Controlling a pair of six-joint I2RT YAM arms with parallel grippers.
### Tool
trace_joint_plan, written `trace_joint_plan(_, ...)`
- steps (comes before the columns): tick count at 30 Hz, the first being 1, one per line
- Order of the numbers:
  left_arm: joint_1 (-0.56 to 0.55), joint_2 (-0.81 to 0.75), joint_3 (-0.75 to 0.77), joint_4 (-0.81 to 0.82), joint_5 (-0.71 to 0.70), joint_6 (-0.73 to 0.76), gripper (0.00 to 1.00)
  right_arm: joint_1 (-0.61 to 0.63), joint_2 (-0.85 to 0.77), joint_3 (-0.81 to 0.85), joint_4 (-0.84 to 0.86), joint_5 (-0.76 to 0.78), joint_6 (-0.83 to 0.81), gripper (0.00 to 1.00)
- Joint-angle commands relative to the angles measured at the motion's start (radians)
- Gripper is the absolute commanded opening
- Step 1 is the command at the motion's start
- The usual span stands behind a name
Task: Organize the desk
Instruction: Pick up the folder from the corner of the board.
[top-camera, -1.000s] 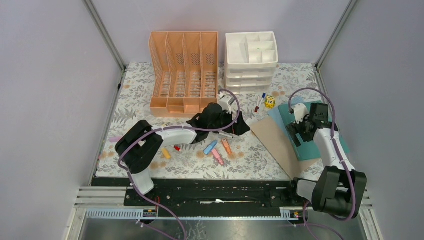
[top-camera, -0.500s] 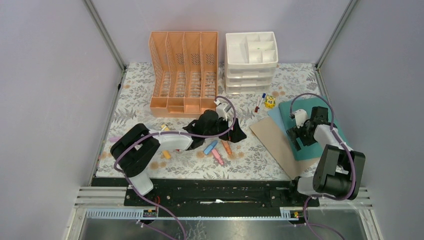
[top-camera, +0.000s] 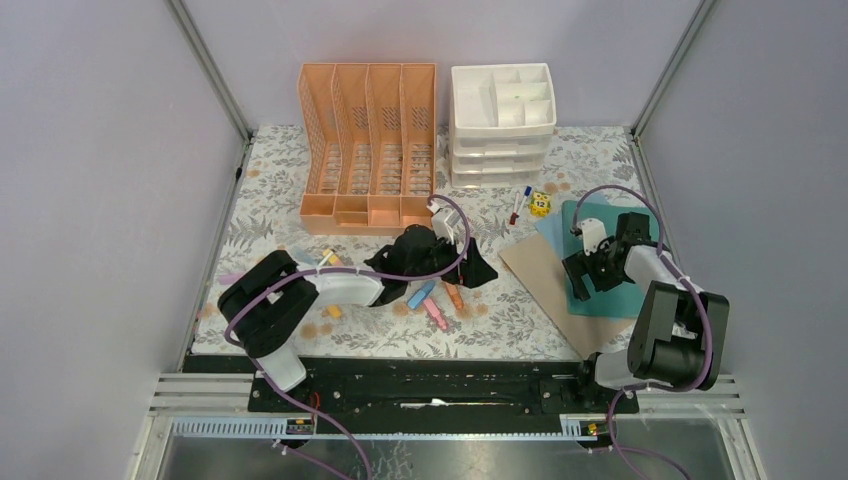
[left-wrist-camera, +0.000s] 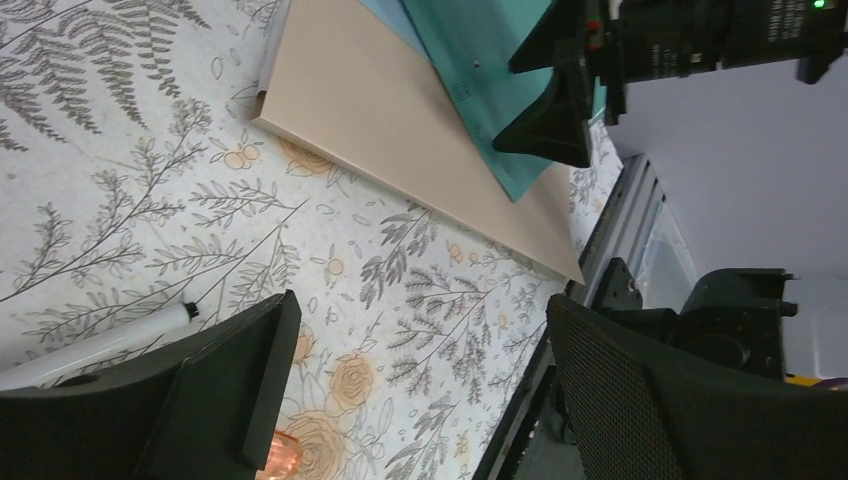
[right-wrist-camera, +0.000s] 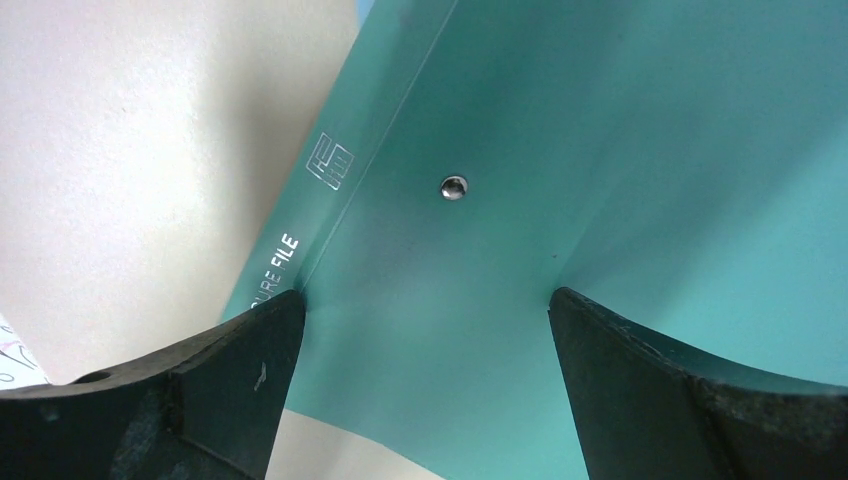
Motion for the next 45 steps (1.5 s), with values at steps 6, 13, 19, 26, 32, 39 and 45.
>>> trace_joint_plan(6,-0.026,0.005,-0.01,0.175,0.052,-0.065,0.99,0.119,0.104,0.016,-0.08,-0.064,0.037,1.0)
trace_joint_plan(13,-0.039,0.059,-0.022,0.309,0.097,-0.158,0.99,0.254,0.157,0.116,-0.199,-0.182,0.065,0.94)
trace_joint_plan(19,-0.04,0.071,-0.05,0.356,0.088,-0.191,0.99,0.287,0.118,0.186,-0.221,-0.169,0.127,0.94)
trace_joint_plan(26,-0.04,0.057,-0.076,0.366,0.058,-0.185,0.99,0.287,0.036,0.169,-0.159,-0.144,0.265,0.96)
trace_joint_plan(32,-0.045,0.087,-0.092,0.422,0.068,-0.229,0.99,0.287,0.157,0.201,-0.155,-0.184,0.346,0.95)
trace_joint_plan(39,-0.071,0.092,-0.142,0.509,0.017,-0.277,0.99,0.291,0.228,0.271,-0.219,-0.264,0.349,0.87)
trace_joint_plan(45,-0.086,0.101,-0.192,0.584,-0.033,-0.296,0.99,0.379,0.308,0.327,-0.279,-0.324,0.343,0.76)
